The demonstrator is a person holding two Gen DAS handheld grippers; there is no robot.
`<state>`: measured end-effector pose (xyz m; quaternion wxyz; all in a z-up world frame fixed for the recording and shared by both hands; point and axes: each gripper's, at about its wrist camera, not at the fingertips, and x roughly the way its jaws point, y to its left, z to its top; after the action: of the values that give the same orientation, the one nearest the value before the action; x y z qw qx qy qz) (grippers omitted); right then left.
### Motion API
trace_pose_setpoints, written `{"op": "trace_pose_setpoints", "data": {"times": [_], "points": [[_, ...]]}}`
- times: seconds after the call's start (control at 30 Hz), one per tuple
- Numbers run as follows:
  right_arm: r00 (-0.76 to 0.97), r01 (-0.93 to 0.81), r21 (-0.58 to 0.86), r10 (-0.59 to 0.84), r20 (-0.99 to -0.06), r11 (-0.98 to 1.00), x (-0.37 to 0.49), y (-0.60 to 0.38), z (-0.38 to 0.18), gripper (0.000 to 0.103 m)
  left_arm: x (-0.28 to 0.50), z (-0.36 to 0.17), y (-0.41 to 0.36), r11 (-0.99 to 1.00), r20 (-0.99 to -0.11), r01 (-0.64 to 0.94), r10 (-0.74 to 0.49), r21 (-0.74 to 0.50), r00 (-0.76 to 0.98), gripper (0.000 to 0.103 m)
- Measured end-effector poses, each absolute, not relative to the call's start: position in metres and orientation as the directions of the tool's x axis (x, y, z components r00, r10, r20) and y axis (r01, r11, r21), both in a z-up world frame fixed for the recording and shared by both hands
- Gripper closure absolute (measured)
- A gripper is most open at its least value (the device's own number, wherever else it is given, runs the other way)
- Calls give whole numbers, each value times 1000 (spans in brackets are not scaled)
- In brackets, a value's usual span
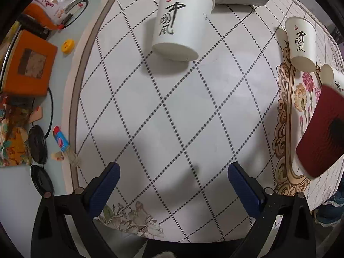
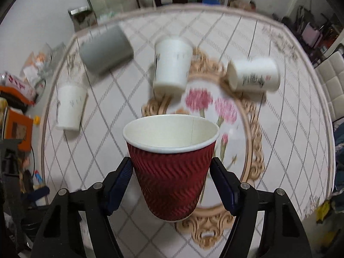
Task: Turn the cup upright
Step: 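Grasp the red cup with the right gripper while the left gripper releases it, then lower the upright red cup onto the flower oval with the right gripper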
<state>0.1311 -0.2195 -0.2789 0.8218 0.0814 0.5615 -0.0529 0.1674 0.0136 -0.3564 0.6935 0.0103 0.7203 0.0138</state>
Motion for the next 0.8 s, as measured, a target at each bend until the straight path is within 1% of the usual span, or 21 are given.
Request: {"op": "trace_pose_setpoints", "data": {"times": [0.13,0.3,0.53,0.8], "points": [[502,199,70,-40,-864,978,140,-212,-278,28,183,-362,9,999,-999,6,39,38,-39,1],[592,212,59,-80,-802,975,135,-207,-288,28,202,-368,2,999,-998,17,49,48,-29,1],[631,189,61,-74,-772,980,109,-204,-302,27,194,-373,-4,996,-998,61,65,64,-11,1],[589,202,56,-76,-805,978,86,-203,-308,26,159,-369,-10,994,-999,91,51,51,11,1]]}}
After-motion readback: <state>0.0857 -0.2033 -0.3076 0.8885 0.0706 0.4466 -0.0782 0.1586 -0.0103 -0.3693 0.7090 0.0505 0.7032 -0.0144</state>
